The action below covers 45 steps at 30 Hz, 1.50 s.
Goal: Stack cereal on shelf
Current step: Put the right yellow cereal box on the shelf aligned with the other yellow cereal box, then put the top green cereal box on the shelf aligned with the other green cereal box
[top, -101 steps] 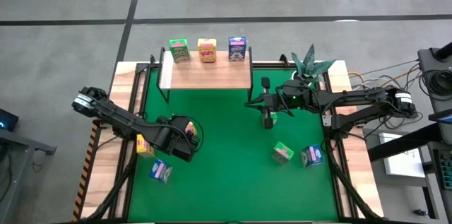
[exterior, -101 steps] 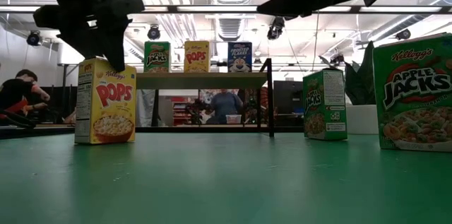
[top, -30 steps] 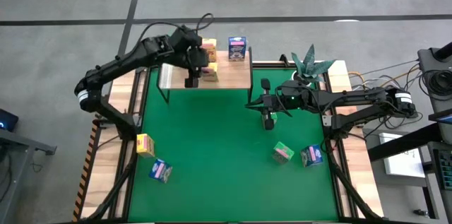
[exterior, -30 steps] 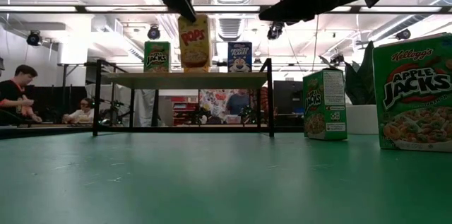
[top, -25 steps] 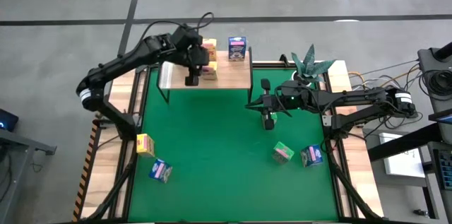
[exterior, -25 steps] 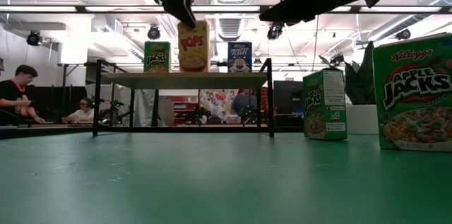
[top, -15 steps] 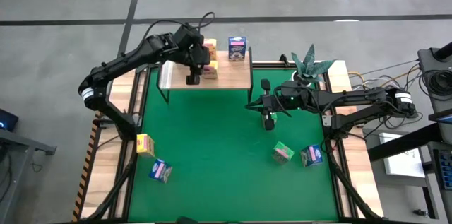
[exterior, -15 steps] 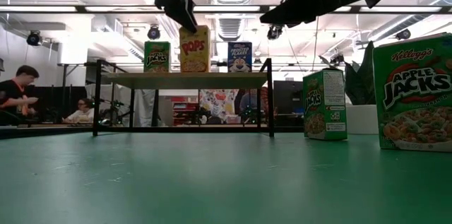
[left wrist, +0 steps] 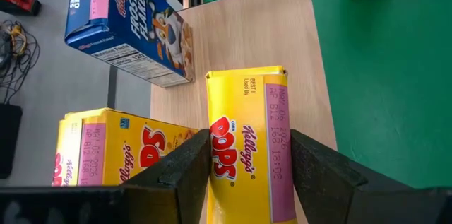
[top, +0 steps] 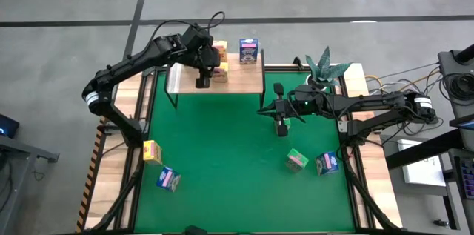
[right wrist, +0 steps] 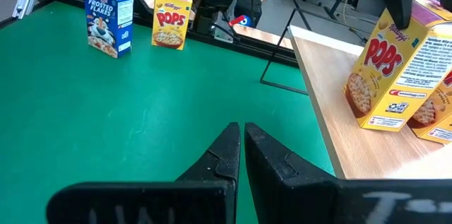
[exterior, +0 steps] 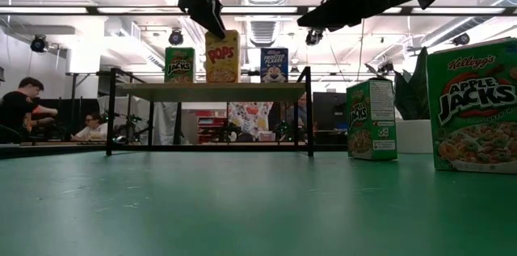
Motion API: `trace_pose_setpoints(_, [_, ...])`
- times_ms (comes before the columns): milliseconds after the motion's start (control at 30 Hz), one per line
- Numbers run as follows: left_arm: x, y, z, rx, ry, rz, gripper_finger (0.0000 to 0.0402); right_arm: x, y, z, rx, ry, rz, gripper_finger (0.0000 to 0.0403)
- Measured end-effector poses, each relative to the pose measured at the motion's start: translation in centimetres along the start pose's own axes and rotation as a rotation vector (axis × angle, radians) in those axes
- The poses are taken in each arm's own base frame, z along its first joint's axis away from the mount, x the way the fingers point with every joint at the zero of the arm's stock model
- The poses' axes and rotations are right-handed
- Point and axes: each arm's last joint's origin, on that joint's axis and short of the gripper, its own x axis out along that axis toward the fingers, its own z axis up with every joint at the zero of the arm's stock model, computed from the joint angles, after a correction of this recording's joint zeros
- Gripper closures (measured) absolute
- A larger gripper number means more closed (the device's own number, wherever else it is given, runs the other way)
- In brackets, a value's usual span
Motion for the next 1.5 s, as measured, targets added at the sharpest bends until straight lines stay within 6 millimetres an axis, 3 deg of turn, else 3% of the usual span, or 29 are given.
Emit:
trace_pose_setpoints(333, [0.0, 0.2, -0.1, -0.007, 0.035, 0.054, 0.0189, 0.0, 0.0, 0.0, 0.000, 0.000, 0.000, 0.0390])
trace_pose_setpoints(600, [0.0, 0.3, -0.1, -0.009, 0.058, 0.087, 0.0184, 0.0, 0.0, 0.0, 0.000, 0.001, 0.000, 0.0390])
trace_pose_setpoints(1033, [-2.9, 1.0, 1.2, -0.033, 0.037, 0.131, 0.0184, 0.0, 0.0, 0.0, 0.001, 0.004, 0.002, 0.0390])
trace_pose_setpoints(1267, [-4.5, -0.3, 2.8, -0.113, -0.002, 0.103, 0.0184, 0.0, 0.0, 0.0, 0.001, 0.005, 0.002, 0.0390])
trace_pose_setpoints(1500, [-4.9, -3.5, 4.7, -0.259, -0.058, 0.027, 0.0184, 0.0, 0.0, -0.1, 0.026, 0.006, 0.002, 0.0390])
